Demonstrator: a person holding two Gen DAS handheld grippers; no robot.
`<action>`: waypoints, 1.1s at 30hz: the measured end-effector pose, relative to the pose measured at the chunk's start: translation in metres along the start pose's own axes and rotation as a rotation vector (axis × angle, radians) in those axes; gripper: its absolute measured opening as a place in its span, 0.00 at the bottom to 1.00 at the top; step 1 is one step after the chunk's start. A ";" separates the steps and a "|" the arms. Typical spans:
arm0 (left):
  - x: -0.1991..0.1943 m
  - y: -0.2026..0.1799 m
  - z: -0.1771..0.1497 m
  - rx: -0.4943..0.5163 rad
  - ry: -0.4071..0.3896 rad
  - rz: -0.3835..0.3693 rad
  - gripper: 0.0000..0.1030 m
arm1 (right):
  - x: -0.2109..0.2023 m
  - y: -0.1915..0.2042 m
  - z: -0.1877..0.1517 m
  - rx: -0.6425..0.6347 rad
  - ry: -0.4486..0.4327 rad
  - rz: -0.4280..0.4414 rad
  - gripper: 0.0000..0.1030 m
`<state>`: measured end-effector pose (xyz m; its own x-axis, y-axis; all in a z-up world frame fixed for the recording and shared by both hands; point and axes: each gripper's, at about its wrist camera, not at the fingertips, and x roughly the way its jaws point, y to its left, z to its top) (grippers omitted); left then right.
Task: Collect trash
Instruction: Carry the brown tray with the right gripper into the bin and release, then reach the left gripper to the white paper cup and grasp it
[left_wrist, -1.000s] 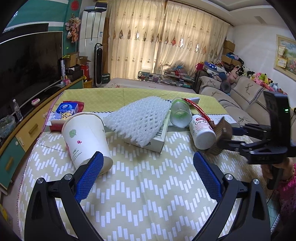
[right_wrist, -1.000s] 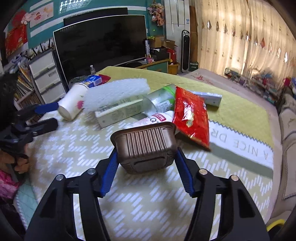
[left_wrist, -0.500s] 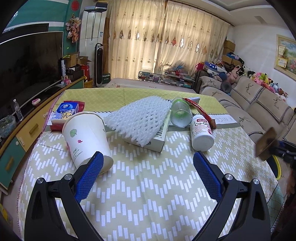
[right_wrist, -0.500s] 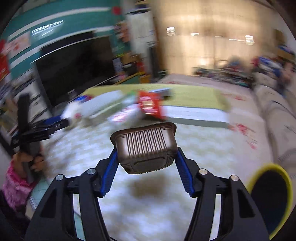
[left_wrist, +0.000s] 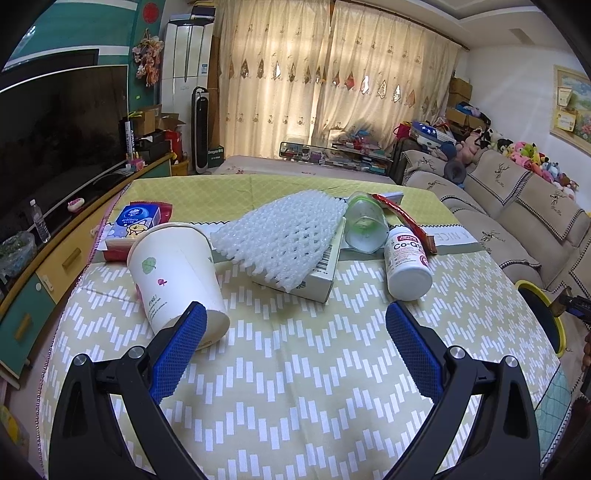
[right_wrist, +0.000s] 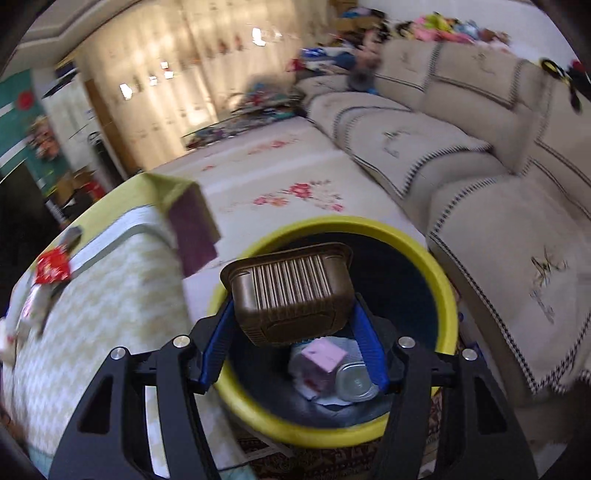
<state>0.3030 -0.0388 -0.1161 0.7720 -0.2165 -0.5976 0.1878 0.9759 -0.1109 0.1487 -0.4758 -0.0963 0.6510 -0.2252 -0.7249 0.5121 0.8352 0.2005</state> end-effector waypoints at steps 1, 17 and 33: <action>0.000 0.000 0.000 0.000 0.000 0.002 0.93 | 0.004 -0.003 0.000 0.007 -0.002 -0.007 0.59; -0.005 0.018 0.004 -0.059 -0.036 0.101 0.93 | -0.031 0.052 -0.004 0.104 -0.152 0.132 0.73; 0.059 0.070 0.021 -0.255 0.216 0.261 0.93 | -0.024 0.105 -0.021 0.036 -0.206 0.184 0.76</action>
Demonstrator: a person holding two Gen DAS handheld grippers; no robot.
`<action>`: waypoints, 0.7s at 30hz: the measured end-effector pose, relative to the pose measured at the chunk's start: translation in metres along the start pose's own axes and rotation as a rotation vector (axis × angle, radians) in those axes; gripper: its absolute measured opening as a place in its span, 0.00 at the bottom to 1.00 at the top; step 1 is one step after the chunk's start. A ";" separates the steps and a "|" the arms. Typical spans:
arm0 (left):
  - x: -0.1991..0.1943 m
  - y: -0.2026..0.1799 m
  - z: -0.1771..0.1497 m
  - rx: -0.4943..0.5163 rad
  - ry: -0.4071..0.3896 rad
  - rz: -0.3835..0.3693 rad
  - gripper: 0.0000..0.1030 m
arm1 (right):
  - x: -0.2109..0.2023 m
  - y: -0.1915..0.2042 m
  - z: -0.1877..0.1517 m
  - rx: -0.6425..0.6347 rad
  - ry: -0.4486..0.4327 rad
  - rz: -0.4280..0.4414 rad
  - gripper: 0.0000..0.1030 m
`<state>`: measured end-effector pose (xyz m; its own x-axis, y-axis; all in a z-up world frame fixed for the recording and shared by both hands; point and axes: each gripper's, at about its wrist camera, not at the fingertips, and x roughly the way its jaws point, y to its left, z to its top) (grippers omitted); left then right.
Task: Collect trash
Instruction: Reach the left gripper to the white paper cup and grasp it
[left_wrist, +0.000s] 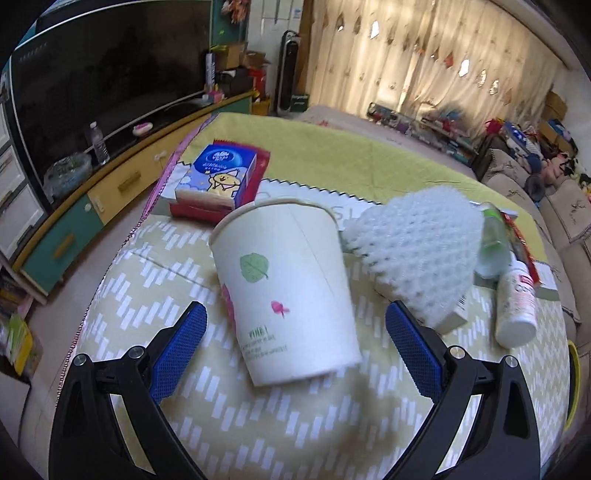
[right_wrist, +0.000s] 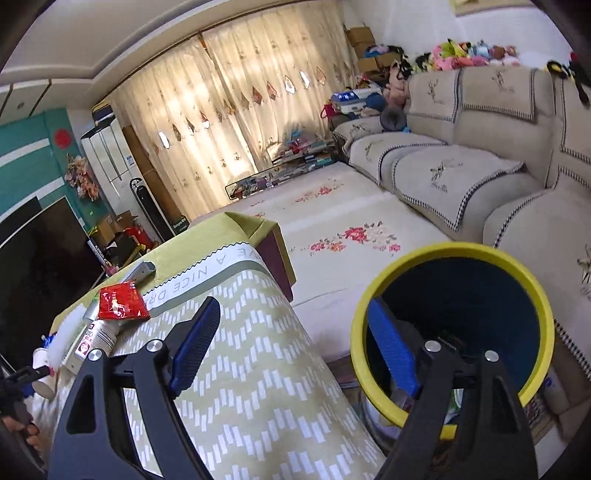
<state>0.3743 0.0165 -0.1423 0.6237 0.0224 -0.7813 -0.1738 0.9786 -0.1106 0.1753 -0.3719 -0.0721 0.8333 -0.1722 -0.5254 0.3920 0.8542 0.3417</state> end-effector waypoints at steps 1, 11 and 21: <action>0.004 0.000 0.001 -0.002 0.003 0.009 0.93 | 0.001 -0.001 0.000 0.004 0.003 -0.001 0.76; 0.023 0.005 0.004 -0.011 0.024 0.021 0.65 | 0.005 0.000 0.002 -0.004 0.016 -0.010 0.77; -0.015 0.009 -0.007 0.018 -0.037 0.008 0.61 | 0.010 -0.002 0.002 0.009 0.031 -0.014 0.77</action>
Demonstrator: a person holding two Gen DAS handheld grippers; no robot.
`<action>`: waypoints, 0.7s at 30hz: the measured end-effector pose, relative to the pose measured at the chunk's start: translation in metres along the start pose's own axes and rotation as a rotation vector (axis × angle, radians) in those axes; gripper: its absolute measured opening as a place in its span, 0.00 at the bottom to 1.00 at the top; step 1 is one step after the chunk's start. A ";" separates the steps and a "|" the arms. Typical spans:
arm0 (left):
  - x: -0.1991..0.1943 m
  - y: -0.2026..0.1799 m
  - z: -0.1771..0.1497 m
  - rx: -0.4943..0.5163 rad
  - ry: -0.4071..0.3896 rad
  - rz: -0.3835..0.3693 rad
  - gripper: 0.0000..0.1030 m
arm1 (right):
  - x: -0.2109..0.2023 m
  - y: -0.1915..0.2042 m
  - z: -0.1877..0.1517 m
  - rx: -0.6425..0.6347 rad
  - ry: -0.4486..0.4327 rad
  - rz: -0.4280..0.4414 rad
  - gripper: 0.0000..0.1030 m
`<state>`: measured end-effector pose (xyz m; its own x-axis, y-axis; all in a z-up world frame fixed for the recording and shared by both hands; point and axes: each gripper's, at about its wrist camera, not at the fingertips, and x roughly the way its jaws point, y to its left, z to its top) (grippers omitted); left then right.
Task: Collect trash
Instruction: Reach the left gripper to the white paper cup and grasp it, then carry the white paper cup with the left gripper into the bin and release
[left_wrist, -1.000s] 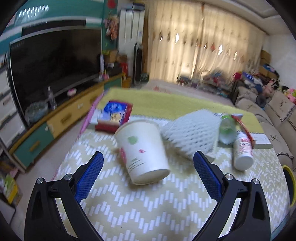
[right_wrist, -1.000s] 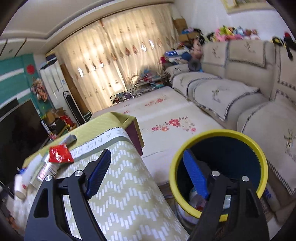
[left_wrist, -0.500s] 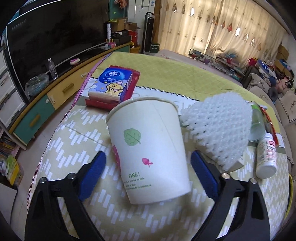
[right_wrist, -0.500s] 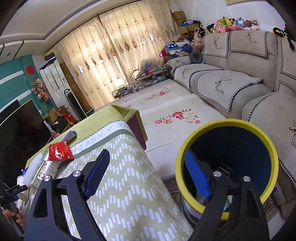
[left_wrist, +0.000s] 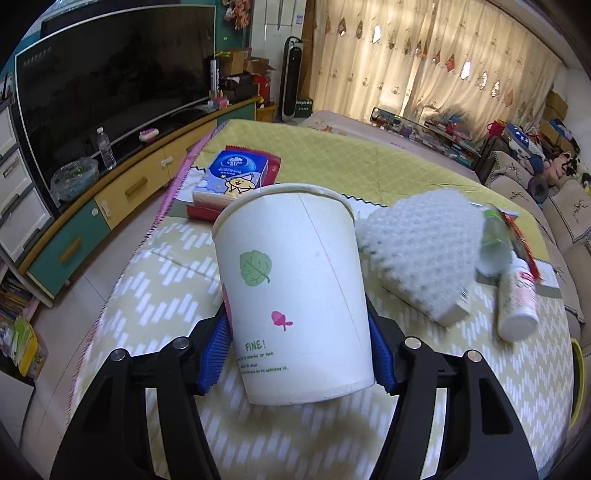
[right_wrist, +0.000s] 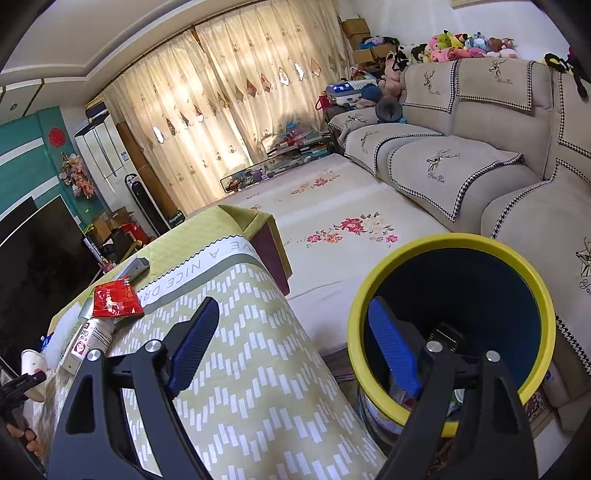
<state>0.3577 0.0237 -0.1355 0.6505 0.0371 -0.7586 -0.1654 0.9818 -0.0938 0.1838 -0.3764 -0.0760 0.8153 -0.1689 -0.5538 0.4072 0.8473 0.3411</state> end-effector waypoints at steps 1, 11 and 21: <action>-0.010 -0.002 -0.004 0.013 -0.013 -0.005 0.61 | 0.000 0.000 0.000 0.000 0.000 0.000 0.77; -0.104 -0.082 -0.034 0.213 -0.070 -0.200 0.62 | -0.023 -0.007 0.003 -0.020 -0.097 -0.014 0.77; -0.137 -0.247 -0.064 0.521 -0.022 -0.528 0.62 | -0.087 -0.082 0.006 0.008 -0.187 -0.192 0.79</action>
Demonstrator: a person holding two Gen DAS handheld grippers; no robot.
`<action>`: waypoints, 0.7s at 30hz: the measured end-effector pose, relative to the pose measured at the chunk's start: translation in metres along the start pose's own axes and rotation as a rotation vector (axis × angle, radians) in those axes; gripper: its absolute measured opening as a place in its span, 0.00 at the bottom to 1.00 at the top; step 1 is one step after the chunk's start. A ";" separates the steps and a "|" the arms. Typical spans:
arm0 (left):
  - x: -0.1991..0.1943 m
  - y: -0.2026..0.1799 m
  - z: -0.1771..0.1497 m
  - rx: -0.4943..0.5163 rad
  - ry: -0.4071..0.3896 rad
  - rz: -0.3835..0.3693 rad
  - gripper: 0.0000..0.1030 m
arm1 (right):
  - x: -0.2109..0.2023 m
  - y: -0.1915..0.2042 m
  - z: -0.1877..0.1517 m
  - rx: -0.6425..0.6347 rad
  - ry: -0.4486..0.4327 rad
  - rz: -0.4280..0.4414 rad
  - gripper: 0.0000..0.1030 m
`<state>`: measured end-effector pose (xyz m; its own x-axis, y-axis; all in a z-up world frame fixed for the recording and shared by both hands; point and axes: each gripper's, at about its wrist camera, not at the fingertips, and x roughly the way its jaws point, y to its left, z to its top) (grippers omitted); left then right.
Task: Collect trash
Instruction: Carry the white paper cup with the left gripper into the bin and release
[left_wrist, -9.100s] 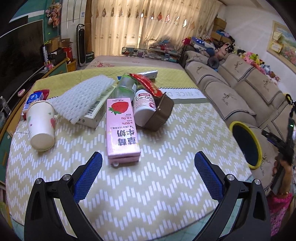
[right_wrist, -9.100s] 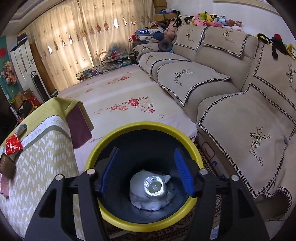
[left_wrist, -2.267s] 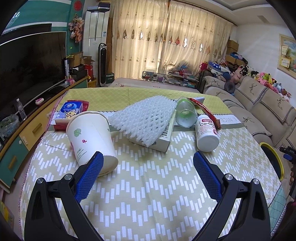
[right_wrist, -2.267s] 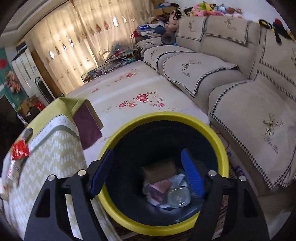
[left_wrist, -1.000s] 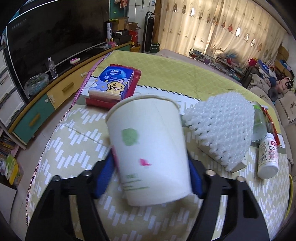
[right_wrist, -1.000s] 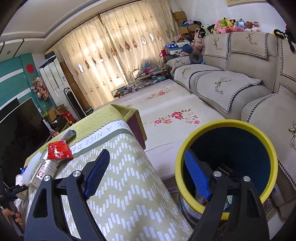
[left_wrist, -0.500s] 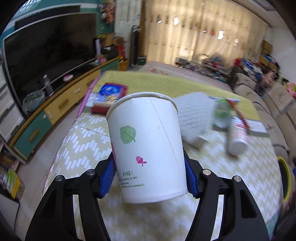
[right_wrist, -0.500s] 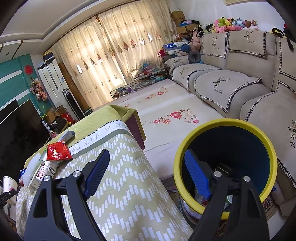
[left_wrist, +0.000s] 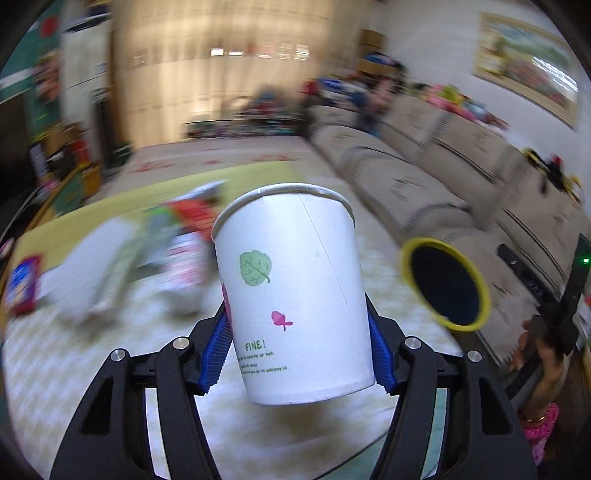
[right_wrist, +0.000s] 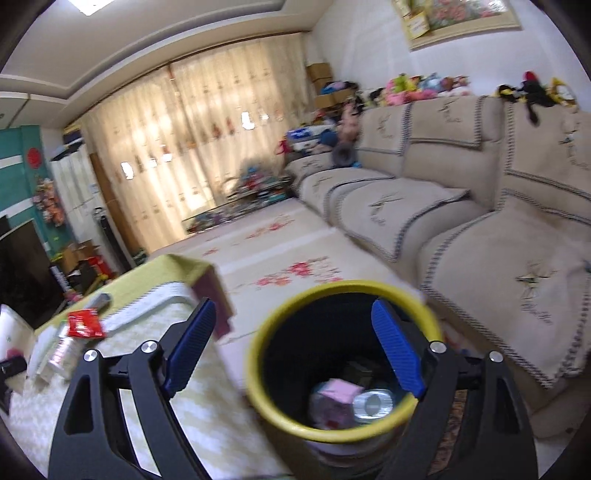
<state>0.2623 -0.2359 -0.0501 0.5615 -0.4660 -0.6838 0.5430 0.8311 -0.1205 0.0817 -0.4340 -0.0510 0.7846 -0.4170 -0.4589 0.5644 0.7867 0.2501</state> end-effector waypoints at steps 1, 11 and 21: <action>0.009 -0.019 0.006 0.035 0.006 -0.030 0.62 | -0.003 -0.009 0.000 0.004 -0.003 -0.021 0.79; 0.099 -0.183 0.043 0.256 0.138 -0.214 0.62 | -0.022 -0.116 -0.007 0.118 0.008 -0.182 0.79; 0.202 -0.258 0.066 0.307 0.227 -0.236 0.70 | -0.025 -0.156 -0.021 0.172 0.047 -0.227 0.80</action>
<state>0.2768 -0.5643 -0.1093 0.2669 -0.5251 -0.8081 0.8193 0.5652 -0.0967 -0.0310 -0.5369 -0.0964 0.6227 -0.5491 -0.5574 0.7627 0.5852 0.2755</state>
